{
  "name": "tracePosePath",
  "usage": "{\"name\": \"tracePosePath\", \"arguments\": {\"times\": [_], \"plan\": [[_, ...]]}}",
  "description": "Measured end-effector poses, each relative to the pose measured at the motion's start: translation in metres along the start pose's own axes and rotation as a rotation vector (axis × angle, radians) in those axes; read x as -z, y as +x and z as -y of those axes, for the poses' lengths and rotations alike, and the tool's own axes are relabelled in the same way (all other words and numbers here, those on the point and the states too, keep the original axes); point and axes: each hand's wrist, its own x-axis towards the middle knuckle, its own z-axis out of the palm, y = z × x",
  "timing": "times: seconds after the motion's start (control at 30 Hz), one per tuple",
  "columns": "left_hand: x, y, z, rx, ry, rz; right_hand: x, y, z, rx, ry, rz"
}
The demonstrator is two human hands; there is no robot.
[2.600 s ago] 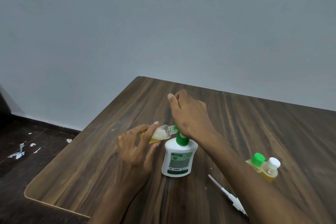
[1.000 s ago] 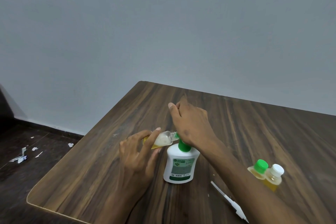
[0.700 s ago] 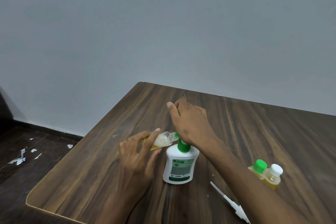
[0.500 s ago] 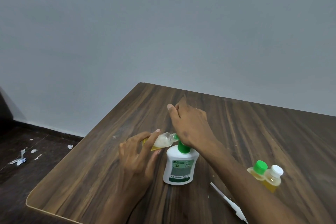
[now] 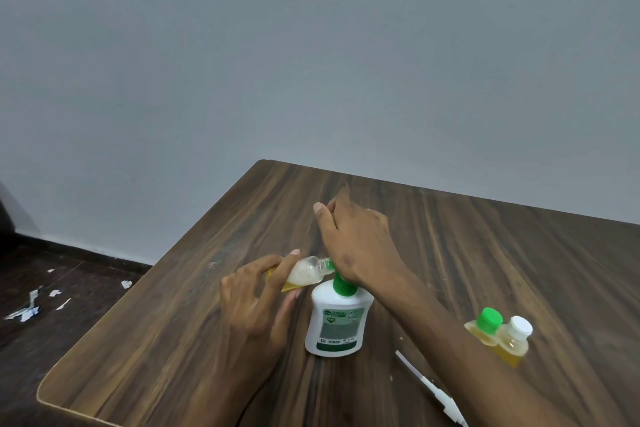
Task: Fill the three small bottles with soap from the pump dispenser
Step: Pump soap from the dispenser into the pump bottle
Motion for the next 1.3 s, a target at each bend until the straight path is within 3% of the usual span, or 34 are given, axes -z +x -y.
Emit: {"name": "tracePosePath", "arguments": {"times": [1.3], "plan": [[-0.0019,-0.0010,0.0030,-0.008,0.014,-0.013,0.0058,-0.0022,0.0066,-0.010,0.035,0.029]]}}
